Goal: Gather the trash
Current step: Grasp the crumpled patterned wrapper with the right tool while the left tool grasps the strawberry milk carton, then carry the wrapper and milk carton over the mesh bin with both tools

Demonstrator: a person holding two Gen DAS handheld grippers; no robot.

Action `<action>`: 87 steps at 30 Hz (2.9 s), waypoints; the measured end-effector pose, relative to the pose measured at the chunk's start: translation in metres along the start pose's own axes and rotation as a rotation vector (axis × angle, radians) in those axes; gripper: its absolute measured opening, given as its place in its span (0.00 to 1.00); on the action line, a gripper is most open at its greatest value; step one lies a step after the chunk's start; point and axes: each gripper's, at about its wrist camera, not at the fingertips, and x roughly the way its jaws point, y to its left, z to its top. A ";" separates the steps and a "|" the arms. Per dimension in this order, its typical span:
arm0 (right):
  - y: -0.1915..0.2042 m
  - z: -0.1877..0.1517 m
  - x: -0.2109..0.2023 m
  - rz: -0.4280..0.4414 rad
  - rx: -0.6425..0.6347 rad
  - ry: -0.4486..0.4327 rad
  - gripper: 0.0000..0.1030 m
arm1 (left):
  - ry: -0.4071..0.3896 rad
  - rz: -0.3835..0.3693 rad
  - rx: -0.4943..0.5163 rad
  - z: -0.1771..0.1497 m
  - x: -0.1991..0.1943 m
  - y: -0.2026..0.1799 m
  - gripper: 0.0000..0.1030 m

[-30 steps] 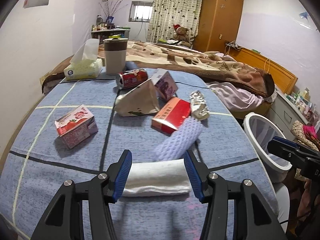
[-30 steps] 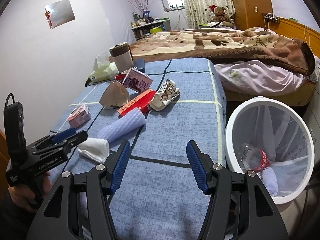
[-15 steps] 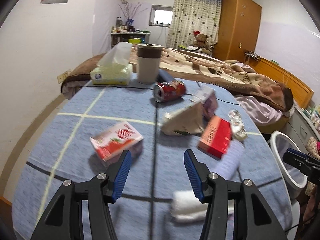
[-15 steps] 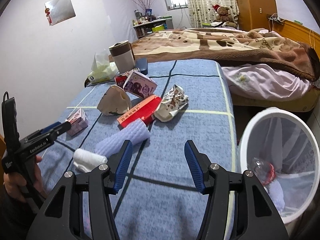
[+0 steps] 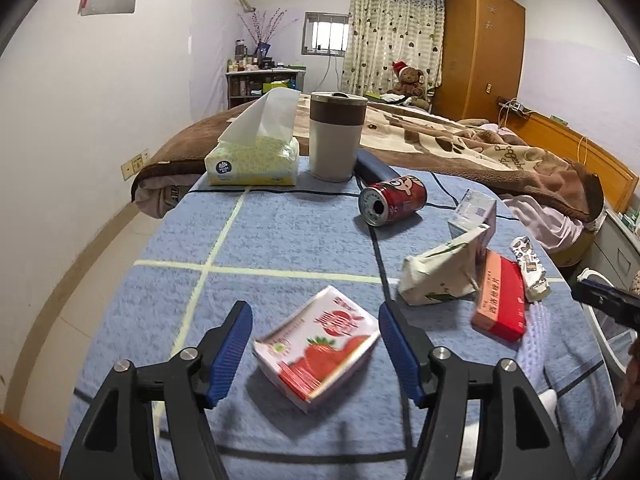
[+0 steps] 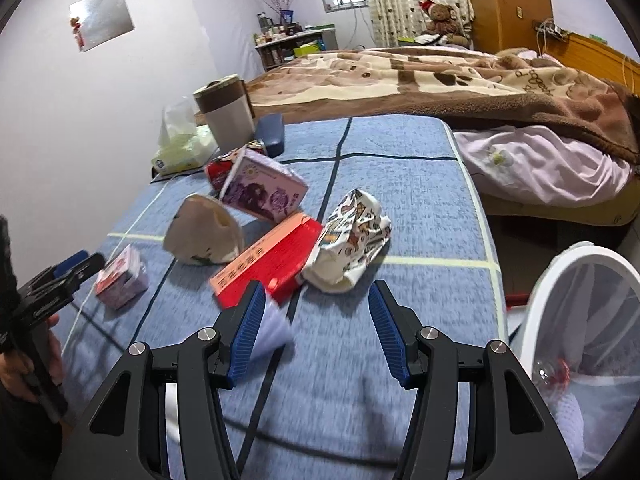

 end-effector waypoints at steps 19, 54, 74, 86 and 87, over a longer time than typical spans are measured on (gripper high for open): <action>-0.013 0.015 0.045 -0.030 0.044 0.066 0.25 | 0.091 -0.159 0.099 -0.013 0.026 -0.005 0.69; -0.028 -0.034 -0.069 0.063 0.061 -0.046 0.22 | 0.031 -0.133 0.033 -0.027 -0.045 -0.090 0.51; -0.053 -0.052 -0.095 0.041 0.099 -0.083 0.22 | 0.041 -0.244 0.082 -0.031 -0.059 -0.161 0.51; -0.084 -0.062 -0.107 -0.010 0.162 -0.094 0.22 | 0.068 -0.317 0.139 -0.030 -0.049 -0.209 0.51; -0.089 -0.064 -0.108 -0.018 0.171 -0.095 0.22 | 0.070 -0.326 0.147 -0.030 -0.048 -0.215 0.51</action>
